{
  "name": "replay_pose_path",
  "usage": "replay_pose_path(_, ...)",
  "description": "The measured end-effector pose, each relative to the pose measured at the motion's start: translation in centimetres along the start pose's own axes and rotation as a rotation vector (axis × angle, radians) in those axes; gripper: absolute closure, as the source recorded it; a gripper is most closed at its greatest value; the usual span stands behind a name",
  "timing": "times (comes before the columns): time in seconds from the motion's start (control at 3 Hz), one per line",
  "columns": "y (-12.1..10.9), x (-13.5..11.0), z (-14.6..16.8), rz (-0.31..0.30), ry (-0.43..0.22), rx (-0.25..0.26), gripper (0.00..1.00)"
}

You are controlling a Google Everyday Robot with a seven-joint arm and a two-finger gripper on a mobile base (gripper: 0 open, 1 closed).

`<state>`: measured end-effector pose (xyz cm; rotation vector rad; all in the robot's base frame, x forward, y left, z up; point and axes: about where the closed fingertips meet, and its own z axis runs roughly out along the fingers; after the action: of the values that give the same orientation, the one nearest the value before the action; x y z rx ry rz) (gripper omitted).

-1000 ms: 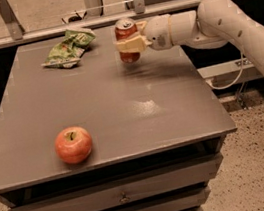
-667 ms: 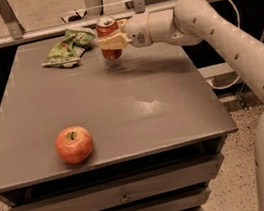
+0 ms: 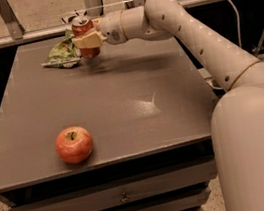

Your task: Move coke can near green jalapeno chip bag

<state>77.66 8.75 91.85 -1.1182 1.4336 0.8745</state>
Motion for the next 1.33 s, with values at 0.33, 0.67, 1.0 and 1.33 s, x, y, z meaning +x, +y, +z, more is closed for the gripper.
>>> replay_pose_path(0.33,-0.7,1.2,0.7,0.025,0.018,0.014,1.00)
replay_pose_path(0.67,-1.4,2.1,1.1,0.058,0.022,0.025,0.74)
replay_pose_path(1.0,-1.6,2.4,1.4,0.074,0.019,0.025,0.51)
replay_pose_path(1.33,-1.7,2.7,1.5,0.090,0.017,0.024,0.20)
